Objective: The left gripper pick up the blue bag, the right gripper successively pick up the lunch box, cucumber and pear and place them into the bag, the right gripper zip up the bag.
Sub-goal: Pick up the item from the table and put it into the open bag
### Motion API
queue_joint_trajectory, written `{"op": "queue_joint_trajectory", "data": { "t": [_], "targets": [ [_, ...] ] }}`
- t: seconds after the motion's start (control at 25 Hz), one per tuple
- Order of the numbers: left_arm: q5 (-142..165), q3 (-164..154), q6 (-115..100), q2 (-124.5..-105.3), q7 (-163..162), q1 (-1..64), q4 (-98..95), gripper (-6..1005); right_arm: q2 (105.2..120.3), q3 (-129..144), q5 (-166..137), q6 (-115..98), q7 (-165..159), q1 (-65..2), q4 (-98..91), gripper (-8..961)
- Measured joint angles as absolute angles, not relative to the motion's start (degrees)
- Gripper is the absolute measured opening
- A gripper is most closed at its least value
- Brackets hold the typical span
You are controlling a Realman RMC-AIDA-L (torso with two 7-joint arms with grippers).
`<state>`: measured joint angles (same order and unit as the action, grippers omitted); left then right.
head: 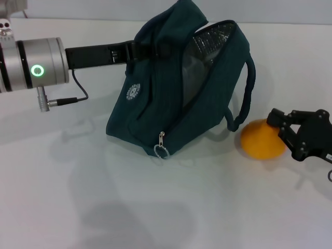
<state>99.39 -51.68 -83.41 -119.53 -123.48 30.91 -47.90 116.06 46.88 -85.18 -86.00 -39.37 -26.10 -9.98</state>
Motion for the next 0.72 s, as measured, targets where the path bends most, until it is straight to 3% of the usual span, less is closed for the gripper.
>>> {"op": "queue_joint_trajectory", "data": {
  "t": [0.72],
  "targets": [
    [95.7,-58.8,-84.8,-119.75,-127.6,31.7,-47.9,141,114.77,46.7,-77.9,-104.4,-42.9,-21.7,-14.1,83]
  ]
}}
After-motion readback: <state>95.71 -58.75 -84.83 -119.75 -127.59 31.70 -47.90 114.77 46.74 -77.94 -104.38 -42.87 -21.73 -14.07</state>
